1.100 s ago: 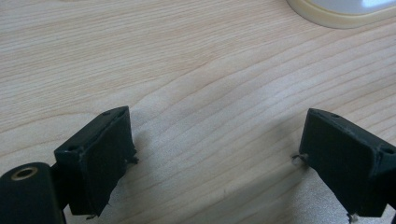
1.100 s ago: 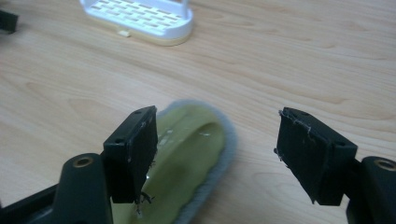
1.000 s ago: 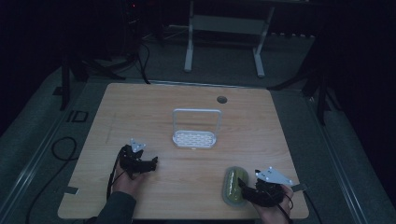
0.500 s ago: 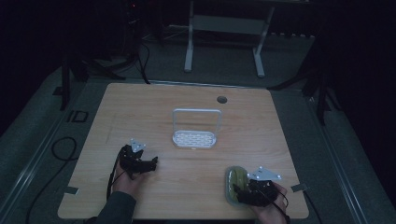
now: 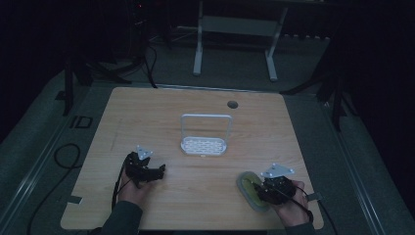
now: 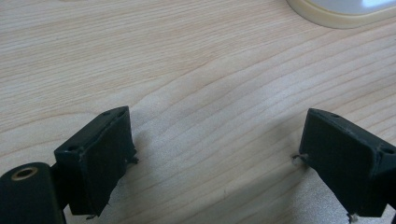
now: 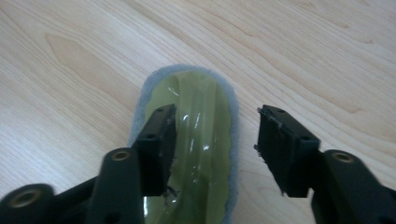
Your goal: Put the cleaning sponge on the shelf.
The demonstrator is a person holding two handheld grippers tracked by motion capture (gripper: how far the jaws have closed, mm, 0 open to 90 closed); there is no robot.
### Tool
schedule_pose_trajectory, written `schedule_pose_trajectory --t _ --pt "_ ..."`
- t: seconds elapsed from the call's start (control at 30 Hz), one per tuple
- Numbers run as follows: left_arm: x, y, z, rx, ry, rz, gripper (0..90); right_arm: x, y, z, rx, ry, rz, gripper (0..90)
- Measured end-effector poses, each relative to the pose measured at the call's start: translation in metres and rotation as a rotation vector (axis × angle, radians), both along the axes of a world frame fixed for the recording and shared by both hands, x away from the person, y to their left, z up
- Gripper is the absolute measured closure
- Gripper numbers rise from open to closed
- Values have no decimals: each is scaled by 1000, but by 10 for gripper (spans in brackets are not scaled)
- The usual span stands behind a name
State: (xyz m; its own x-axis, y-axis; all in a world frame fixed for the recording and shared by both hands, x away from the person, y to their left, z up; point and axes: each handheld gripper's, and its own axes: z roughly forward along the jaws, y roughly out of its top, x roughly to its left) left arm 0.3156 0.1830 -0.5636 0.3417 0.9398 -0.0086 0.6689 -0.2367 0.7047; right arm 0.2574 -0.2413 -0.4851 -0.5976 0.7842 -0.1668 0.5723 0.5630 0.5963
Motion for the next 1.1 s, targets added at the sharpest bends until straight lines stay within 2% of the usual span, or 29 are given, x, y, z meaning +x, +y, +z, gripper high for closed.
schedule_pose_trajectory --t 0.03,0.07,0.1,0.13,0.4,0.77,0.8,0.83,0.9,0.93,1.1 --pt "0 0 0 0 0 0 98 0 0 0 0 0 0 523" --pt "0 0 0 0 0 0 98 3 -1 1 -5 23 40 579" --pt "0 0 0 0 0 0 98 3 -1 1 -5 23 40 579" --pt "0 0 0 0 0 0 98 6 -1 2 -6 44 64 624" --pt "0 0 0 0 0 0 98 20 0 4 -53 103 116 691" --pt "0 0 0 0 0 0 98 37 4 5 -129 199 176 683" --pt "0 0 0 0 0 0 98 39 5 5 -143 210 180 677" --pt "0 0 0 0 0 0 98 43 7 5 -177 226 192 670" --pt "0 0 0 0 0 0 98 44 9 5 -184 236 194 667" --pt "0 0 0 0 0 0 98 47 12 5 -205 250 209 669" --pt "0 0 0 0 0 0 98 54 18 3 -251 287 246 667"
